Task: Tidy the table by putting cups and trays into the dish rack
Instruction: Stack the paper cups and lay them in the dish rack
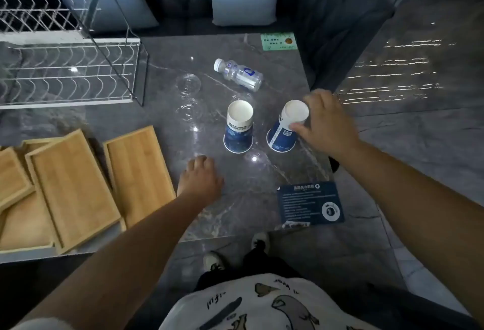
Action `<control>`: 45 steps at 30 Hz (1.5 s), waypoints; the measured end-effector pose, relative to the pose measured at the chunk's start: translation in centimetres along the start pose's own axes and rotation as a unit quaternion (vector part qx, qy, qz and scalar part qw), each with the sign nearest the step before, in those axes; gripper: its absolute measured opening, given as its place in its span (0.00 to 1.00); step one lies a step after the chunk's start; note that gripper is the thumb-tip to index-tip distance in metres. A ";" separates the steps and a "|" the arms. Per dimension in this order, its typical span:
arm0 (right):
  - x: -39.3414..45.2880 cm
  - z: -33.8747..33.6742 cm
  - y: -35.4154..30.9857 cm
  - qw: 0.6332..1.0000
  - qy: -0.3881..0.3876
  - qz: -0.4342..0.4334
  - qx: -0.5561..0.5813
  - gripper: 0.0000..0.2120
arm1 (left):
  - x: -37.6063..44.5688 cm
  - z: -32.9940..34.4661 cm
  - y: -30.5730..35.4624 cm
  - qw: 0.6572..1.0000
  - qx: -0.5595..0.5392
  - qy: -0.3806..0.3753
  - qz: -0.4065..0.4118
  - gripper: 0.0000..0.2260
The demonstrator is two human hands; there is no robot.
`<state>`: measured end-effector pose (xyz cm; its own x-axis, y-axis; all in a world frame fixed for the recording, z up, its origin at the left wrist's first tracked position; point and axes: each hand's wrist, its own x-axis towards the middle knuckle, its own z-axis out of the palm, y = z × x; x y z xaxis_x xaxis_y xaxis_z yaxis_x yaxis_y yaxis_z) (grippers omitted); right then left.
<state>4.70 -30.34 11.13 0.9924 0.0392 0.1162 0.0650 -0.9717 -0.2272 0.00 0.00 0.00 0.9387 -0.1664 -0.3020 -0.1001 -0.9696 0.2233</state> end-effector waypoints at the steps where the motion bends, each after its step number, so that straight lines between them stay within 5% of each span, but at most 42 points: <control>1: 1.1 0.1 0.1 0.999 -0.039 -0.013 0.007 0.36 | 0.1 0.7 0.1 0.999 0.008 -0.044 -0.023 0.30; 6: 4.6 1.5 1.1 0.976 -0.200 -0.087 -0.011 0.38 | -0.2 3.6 0.2 0.994 0.042 -0.092 -0.042 0.42; 9: 4.5 1.6 2.9 0.993 -0.080 -0.050 0.076 0.32 | -0.1 3.9 0.0 0.994 0.055 -0.087 -0.043 0.42; 12: 2.0 2.3 4.6 0.980 0.007 0.073 0.187 0.28 | -0.2 4.3 -0.2 0.995 0.060 -0.077 -0.038 0.42; 19: -4.9 7.8 5.0 0.956 -0.112 0.192 0.191 0.23 | -0.4 4.7 -0.5 0.994 0.072 -0.076 -0.037 0.41; 32: -2.4 8.4 5.6 0.985 -0.136 0.105 0.036 0.44 | -0.5 4.9 -0.8 0.992 0.069 -0.099 -0.029 0.41; 37: 0.8 8.6 3.9 0.981 -0.188 0.040 -0.036 0.37 | -0.4 4.7 -0.7 0.992 0.065 -0.105 -0.032 0.41; 41: 3.1 7.7 3.4 0.968 -0.181 0.072 0.158 0.35 | -0.5 4.7 -0.7 0.992 0.067 -0.104 -0.031 0.41; 45: 5.3 7.4 3.5 0.916 -0.115 0.121 0.364 0.38 | -0.4 4.9 -0.8 0.992 0.064 -0.102 -0.031 0.42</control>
<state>10.93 -31.80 3.84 0.9773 -0.0277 -0.2102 -0.1907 -0.5482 -0.8143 -1.93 -0.01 -4.61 0.8592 -0.1269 -0.4956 -0.0981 -0.9916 0.0839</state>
